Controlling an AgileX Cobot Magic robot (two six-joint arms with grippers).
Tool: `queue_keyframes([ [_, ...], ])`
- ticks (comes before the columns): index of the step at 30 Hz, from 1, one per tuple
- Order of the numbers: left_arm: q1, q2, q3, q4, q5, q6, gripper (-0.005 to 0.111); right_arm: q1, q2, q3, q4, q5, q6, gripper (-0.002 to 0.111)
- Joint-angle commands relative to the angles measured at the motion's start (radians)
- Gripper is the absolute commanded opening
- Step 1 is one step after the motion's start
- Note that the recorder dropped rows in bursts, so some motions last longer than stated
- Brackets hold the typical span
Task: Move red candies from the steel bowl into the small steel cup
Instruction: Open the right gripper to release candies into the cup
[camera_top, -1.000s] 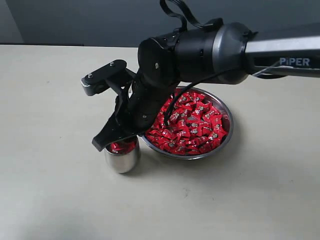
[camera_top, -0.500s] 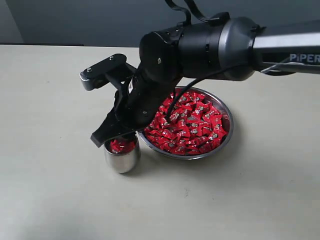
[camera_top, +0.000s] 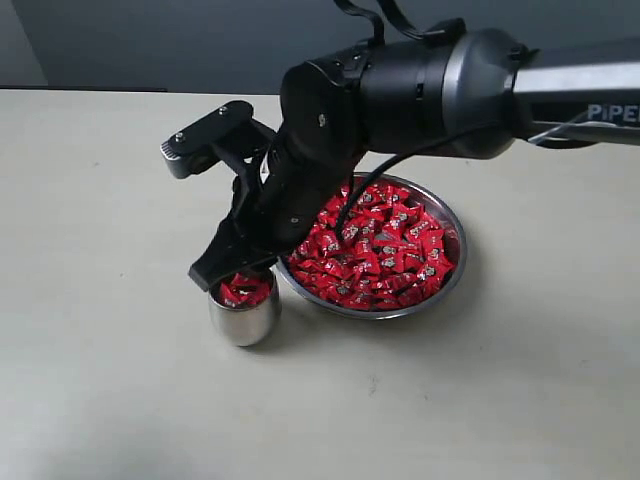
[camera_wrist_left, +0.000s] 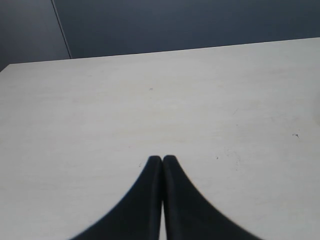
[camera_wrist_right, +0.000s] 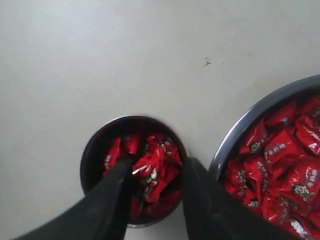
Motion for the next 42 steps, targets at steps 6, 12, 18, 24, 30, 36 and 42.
queue_keyframes([
  [6, -0.005, -0.005, 0.002, 0.002, -0.01, -0.002, 0.0, 0.001, 0.028, 0.0, -0.015, -0.01, 0.002, 0.034],
  [12, -0.005, -0.005, 0.002, 0.002, -0.01, -0.002, 0.0, 0.001, 0.049, 0.0, -0.015, -0.012, 0.002, 0.034],
  [18, -0.005, -0.005, 0.002, 0.002, -0.01, -0.002, 0.0, 0.001, 0.063, 0.0, -0.019, -0.012, 0.002, 0.034],
  [24, -0.005, -0.005, 0.002, 0.002, -0.01, -0.002, 0.0, 0.001, 0.056, 0.0, -0.033, -0.012, 0.002, 0.034],
  [30, -0.005, -0.005, 0.002, 0.002, -0.01, -0.002, 0.0, 0.001, 0.045, 0.0, -0.033, -0.01, 0.002, 0.034],
  [36, -0.005, -0.005, 0.002, 0.002, -0.01, -0.002, 0.0, 0.001, 0.045, 0.0, -0.025, -0.01, 0.003, 0.051],
  [42, -0.005, -0.005, 0.002, 0.002, -0.01, -0.002, 0.0, 0.001, 0.045, 0.0, -0.023, -0.01, 0.003, 0.053],
])
